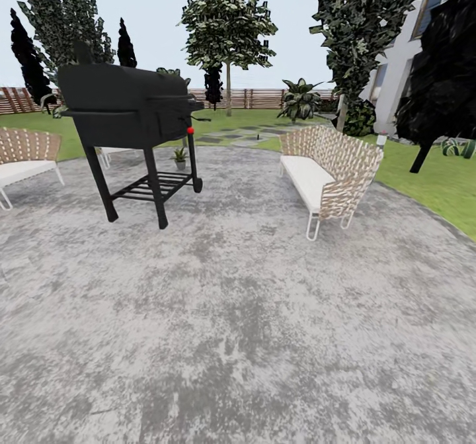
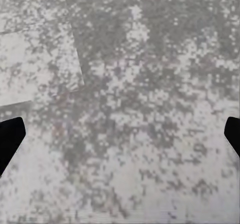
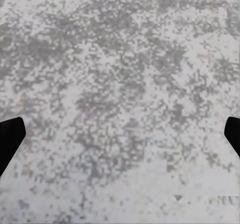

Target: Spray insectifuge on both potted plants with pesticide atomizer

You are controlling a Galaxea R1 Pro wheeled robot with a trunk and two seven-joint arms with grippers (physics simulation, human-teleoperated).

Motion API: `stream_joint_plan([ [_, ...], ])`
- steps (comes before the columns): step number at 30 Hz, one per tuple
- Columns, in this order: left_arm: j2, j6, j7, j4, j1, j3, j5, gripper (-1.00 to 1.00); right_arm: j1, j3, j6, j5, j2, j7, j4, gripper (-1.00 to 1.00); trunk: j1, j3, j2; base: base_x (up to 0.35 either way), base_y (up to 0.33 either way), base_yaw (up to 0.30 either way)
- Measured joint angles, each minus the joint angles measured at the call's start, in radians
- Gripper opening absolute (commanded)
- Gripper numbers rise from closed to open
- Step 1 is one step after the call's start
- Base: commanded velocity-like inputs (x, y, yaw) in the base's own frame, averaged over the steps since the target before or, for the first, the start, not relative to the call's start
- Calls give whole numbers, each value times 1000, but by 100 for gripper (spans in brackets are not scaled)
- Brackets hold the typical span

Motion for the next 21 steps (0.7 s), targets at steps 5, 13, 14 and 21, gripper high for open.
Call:
stream_joint_plan([
  [5, 0, 0, 0, 0, 0, 0, 0, 100, 0, 0, 0, 0, 0, 0, 0, 100, 0, 0, 0, 33, 0, 0],
  [13, 1, 0, 0, 0, 0, 0, 0, 100, 0, 0, 0, 0, 0, 0, 1, 100, 0, 0, 0, 2, 0, 0],
  [14, 1, 0, 0, 0, 0, 0, 0, 100, 0, 0, 0, 0, 0, 0, 2, 100, 0, 0, 0, 0, 0, 0],
  [21, 1, 0, 0, 0, 0, 0, -1, 100, 0, 1, 0, -1, 0, -1, 34, 100, 0, 0, 0, 0, 0, 0],
])
